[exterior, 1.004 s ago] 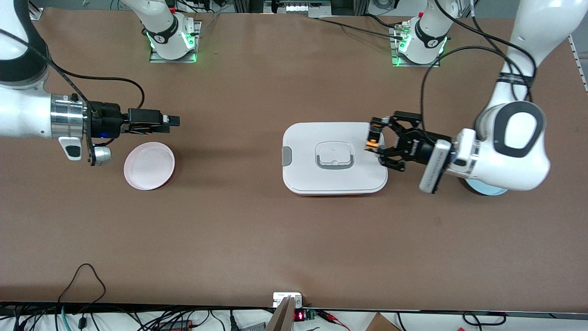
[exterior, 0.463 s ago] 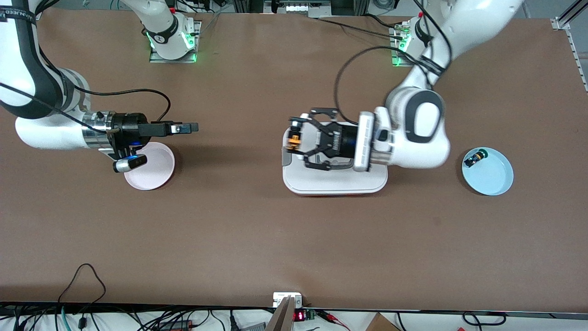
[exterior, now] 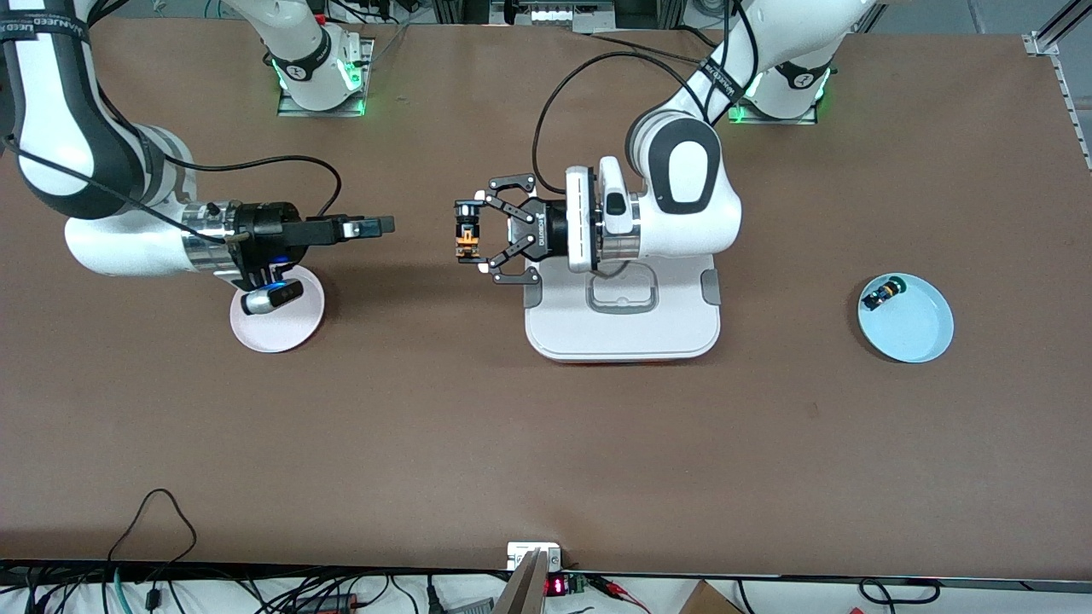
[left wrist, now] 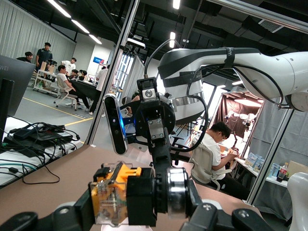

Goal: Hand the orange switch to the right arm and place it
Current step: 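Close the right gripper on the switch held by the left gripper, then open the left gripper and draw it back from the switch, then move the switch over the white dish while the left gripper retreats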

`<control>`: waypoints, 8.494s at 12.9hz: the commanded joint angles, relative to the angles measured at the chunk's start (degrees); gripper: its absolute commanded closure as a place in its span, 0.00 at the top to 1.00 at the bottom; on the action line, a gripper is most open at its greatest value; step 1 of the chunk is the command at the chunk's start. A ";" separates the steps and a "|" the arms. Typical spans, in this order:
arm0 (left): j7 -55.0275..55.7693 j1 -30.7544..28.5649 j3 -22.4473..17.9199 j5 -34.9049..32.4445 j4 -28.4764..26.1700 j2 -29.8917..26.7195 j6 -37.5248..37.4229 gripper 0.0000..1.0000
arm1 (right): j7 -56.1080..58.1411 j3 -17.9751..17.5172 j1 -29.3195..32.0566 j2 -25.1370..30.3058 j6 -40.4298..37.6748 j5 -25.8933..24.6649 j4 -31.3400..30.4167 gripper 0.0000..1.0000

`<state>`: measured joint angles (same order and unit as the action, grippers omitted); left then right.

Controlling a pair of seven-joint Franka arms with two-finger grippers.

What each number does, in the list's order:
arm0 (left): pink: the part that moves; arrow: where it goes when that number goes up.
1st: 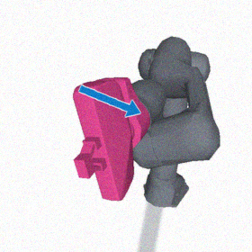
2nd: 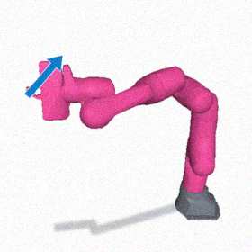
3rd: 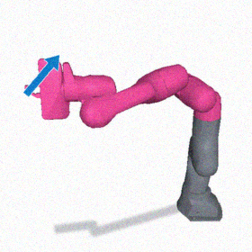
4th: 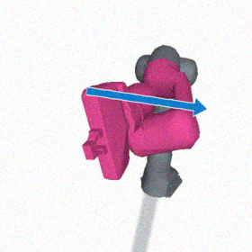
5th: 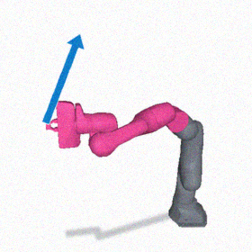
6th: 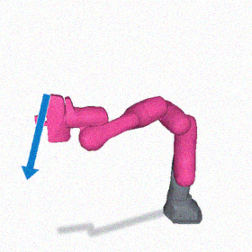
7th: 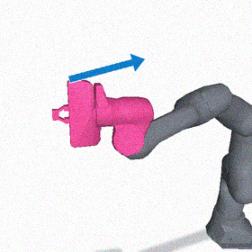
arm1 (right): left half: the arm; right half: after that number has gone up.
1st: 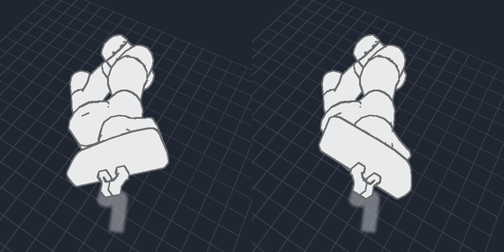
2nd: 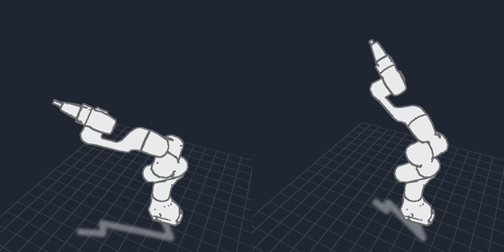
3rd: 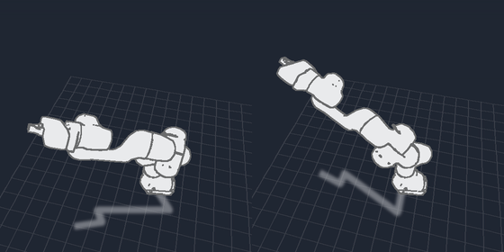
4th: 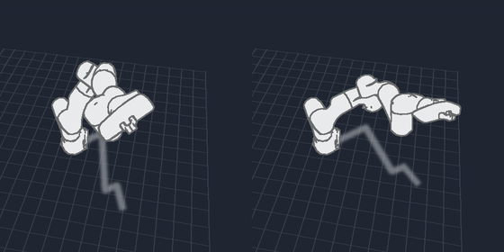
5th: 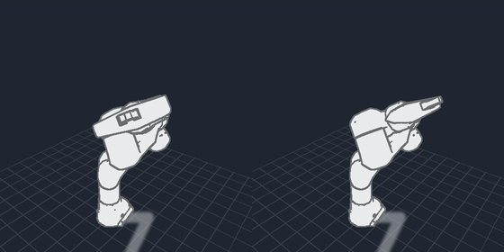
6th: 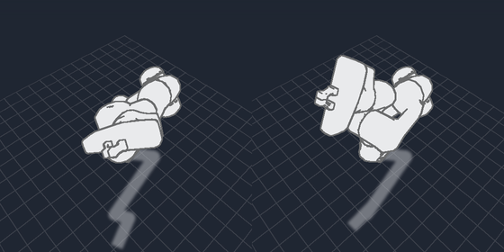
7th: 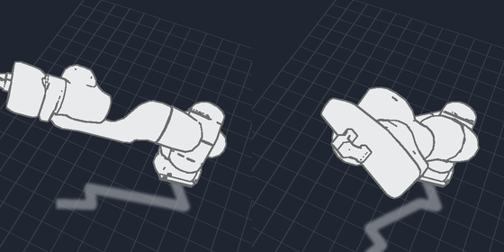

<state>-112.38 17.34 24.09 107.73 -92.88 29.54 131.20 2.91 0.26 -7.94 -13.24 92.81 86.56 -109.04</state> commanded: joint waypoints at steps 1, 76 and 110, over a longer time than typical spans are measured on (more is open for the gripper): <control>-1.71 0.15 -0.54 1.87 0.42 -0.98 0.63 0.22 | -1.06 -0.79 -0.59 0.50 1.06 2.82 0.06 1.00; 88.08 -20.33 -1.24 -99.96 16.67 -8.44 -65.19 1.00 | 47.78 -1.23 -3.05 -2.05 2.63 -73.34 10.34 0.03; 113.17 -12.16 -25.50 -110.19 -5.73 -32.80 -38.39 1.00 | 73.12 -2.64 9.78 -6.27 50.10 -91.77 -17.35 1.00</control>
<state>0.01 5.18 -1.43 -2.35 -98.93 -2.82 93.75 75.83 -1.47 0.61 -21.48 142.83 -7.49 -126.40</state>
